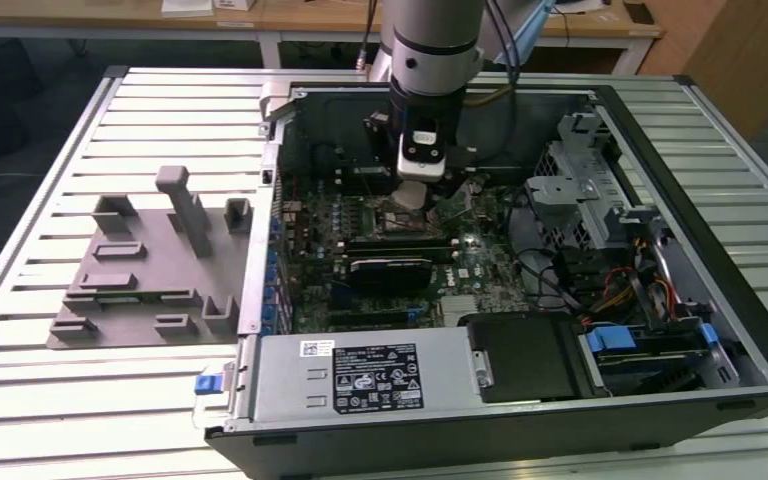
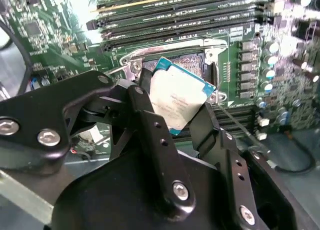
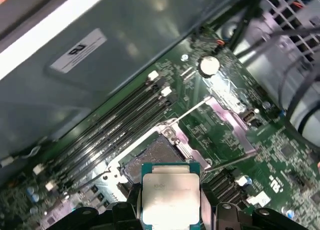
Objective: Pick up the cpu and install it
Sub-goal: 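Place the cpu into insertion slot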
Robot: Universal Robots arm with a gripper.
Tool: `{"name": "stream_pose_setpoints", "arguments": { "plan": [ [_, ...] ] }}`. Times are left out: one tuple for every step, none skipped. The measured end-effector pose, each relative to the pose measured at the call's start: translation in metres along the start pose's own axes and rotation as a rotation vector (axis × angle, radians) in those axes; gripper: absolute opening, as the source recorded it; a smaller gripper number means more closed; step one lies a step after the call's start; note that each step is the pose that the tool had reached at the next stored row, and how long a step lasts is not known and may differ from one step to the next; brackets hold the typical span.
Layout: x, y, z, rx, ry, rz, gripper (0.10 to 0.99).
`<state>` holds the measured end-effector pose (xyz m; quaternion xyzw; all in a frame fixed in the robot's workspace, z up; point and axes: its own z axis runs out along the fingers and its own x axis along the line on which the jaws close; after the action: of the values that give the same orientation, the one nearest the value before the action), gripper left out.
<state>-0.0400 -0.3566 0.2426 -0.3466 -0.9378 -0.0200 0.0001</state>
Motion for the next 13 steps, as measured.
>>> {"name": "stream_pose_setpoints", "arguments": {
  "plan": [
    [0.0,0.0,0.0,0.0,-0.0007,0.018,0.545],
    [0.0,0.0,0.0,0.0,-0.0014,0.036,0.545],
    [0.0,0.0,0.0,-0.001,-0.0021,0.054,0.545],
    [0.0,0.0,0.0001,-0.001,-0.0027,0.072,0.545],
    [0.0,0.0,0.0001,-0.001,-0.0034,0.09,0.545],
    [0.0,0.0,0.0001,-0.002,-0.0041,0.108,0.545],
    [0.0,0.0,0.0001,-0.002,-0.0047,0.126,0.545],
    [0.0,0.0,0.0001,-0.002,-0.0054,0.144,0.545],
    [0.0,0.0,0.0002,-0.002,-0.0061,0.163,0.545],
    [0.0,0.0,0.0002,-0.003,-0.0068,0.181,0.545],
    [0.0,0.0,0.0002,-0.003,-0.0075,0.199,0.545],
    [0.0,0.0,0.0002,-0.003,-0.0082,0.217,0.545],
    [0.0,0.0,0.0003,-0.003,-0.0088,0.236,0.545]
  ]
}}
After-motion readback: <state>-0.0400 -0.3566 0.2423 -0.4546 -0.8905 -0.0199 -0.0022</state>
